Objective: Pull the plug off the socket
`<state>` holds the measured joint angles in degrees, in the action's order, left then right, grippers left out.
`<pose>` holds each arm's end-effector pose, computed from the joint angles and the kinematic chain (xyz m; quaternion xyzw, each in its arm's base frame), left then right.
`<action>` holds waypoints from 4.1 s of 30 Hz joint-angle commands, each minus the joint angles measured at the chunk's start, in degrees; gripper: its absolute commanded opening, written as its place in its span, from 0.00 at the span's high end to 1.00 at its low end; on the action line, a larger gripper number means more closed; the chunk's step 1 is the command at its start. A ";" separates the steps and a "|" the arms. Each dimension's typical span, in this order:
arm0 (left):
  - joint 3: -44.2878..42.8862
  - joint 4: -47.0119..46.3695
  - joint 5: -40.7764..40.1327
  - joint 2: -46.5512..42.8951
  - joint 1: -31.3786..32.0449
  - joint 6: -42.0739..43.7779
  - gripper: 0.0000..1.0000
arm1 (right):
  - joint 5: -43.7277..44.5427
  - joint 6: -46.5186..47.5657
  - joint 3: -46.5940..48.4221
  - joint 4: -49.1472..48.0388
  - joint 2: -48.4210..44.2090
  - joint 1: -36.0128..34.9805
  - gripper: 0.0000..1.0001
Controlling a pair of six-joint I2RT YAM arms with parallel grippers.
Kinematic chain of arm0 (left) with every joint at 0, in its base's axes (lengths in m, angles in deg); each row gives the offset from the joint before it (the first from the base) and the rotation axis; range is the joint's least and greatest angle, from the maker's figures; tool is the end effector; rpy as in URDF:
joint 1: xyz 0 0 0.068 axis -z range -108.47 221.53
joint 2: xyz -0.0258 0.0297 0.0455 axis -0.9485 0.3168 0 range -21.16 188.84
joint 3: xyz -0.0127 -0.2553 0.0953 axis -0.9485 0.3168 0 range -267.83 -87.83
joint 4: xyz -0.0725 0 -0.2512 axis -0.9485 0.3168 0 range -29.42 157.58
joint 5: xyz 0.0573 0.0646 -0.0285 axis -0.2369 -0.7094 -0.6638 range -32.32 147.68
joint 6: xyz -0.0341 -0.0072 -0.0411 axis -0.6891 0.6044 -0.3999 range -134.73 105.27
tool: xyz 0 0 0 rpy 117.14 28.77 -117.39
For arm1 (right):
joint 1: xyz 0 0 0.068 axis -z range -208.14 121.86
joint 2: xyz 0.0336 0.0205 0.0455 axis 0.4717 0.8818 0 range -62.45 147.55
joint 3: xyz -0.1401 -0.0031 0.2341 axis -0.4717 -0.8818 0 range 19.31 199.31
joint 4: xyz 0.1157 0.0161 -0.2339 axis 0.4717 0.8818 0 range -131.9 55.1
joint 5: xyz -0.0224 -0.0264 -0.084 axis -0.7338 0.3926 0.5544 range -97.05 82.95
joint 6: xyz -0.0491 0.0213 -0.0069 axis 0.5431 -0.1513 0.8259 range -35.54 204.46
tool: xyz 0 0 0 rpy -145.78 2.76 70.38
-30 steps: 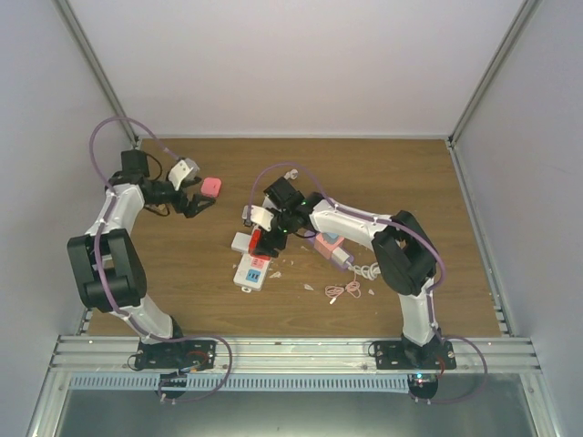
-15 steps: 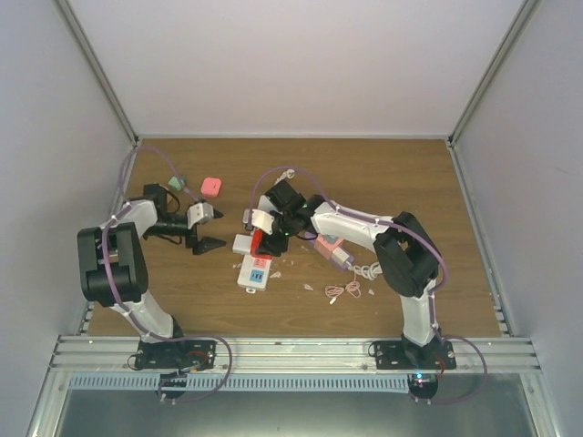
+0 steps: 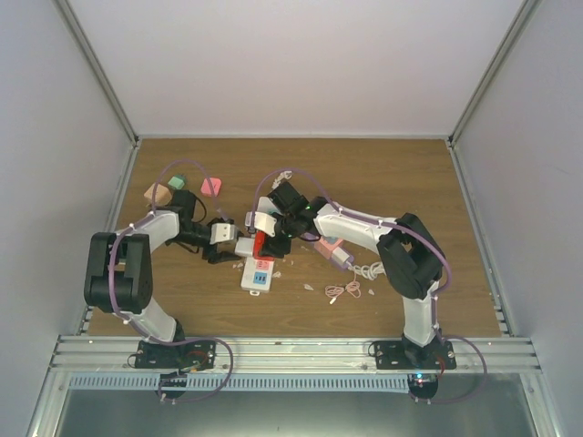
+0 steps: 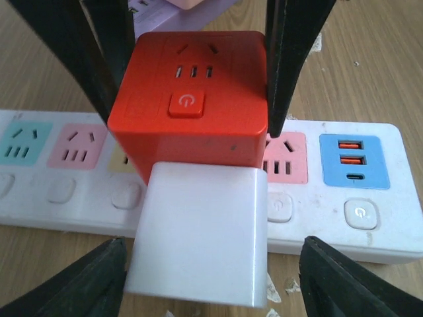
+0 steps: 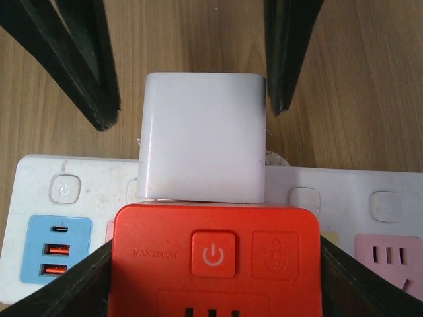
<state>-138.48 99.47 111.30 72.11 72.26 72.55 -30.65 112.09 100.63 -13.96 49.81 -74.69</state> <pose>0.2697 -0.0322 0.1612 0.6423 0.6170 -0.2822 0.3565 0.2757 0.3118 0.1920 -0.6124 0.7192 0.2374 0.2265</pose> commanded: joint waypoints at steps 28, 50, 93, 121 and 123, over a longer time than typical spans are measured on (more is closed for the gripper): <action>2.28 -2.38 0.41 -2.34 -4.44 5.31 0.16 | -0.29 3.12 0.86 10.97 1.52 -0.13 0.93; 2.67 -8.58 -7.61 -0.56 5.07 -0.29 0.33 | -0.63 3.12 0.85 10.77 1.02 -0.13 0.93; -5.52 1.94 -5.11 0.13 -17.60 7.47 0.71 | 0.02 1.02 0.42 14.11 1.47 -0.13 0.96; -11.87 -21.50 -24.63 11.61 -15.18 -35.16 0.64 | 0.18 0.18 1.47 11.83 1.77 -0.13 0.90; -12.51 -21.85 -25.94 12.88 -14.87 -36.54 0.64 | 0.16 0.05 1.47 11.70 1.79 -0.11 0.90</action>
<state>-148.82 81.53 88.85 82.93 56.22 39.79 -32.42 114.61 102.69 -9.33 50.80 -75.37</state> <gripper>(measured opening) 0.523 0.644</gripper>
